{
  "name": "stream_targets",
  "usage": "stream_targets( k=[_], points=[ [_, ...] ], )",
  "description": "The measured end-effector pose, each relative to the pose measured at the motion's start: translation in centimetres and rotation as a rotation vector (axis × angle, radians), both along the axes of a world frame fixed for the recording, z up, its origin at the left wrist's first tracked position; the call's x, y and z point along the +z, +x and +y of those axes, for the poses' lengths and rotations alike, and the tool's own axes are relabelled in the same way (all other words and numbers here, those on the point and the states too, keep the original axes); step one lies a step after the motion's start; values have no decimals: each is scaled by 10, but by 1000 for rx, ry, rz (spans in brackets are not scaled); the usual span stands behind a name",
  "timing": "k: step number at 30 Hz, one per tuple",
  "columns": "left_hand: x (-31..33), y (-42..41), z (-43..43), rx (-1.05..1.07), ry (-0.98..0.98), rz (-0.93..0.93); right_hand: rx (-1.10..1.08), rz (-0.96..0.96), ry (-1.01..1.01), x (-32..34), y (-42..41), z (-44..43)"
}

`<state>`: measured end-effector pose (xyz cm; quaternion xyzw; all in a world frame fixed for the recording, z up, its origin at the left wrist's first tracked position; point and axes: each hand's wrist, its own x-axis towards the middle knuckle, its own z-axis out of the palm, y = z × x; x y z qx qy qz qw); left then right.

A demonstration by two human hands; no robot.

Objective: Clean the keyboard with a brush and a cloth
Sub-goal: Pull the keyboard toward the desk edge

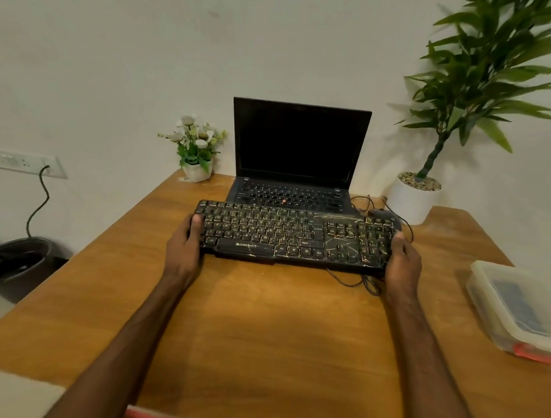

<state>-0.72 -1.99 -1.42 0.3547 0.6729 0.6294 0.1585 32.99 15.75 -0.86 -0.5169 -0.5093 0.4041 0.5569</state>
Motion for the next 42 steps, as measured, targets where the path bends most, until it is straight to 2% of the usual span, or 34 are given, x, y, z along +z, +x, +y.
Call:
stream_targets(
  k=[4,8,14,17,22,27,34,42],
  points=[
    [-4,13,-42,-30,5,-113,18,148,-23,3,21,-37],
    [-4,33,-88,-25,-2,-109,27,161,-85,-3,41,-78],
    [-3,59,-136,37,-141,161,-27,-188,-47,3,59,-132],
    [-1,65,-146,55,-219,361,-14,-288,-22,8,66,-147],
    [-6,69,-155,75,-311,505,-10,-430,80,8,74,-159],
    [-10,77,-163,99,-381,534,-11,-562,205,9,76,-166],
    [-13,67,-165,185,-447,514,155,-722,217,1,67,-157],
    [-20,57,-156,156,-561,548,153,-759,235,1,55,-142]
  ],
)
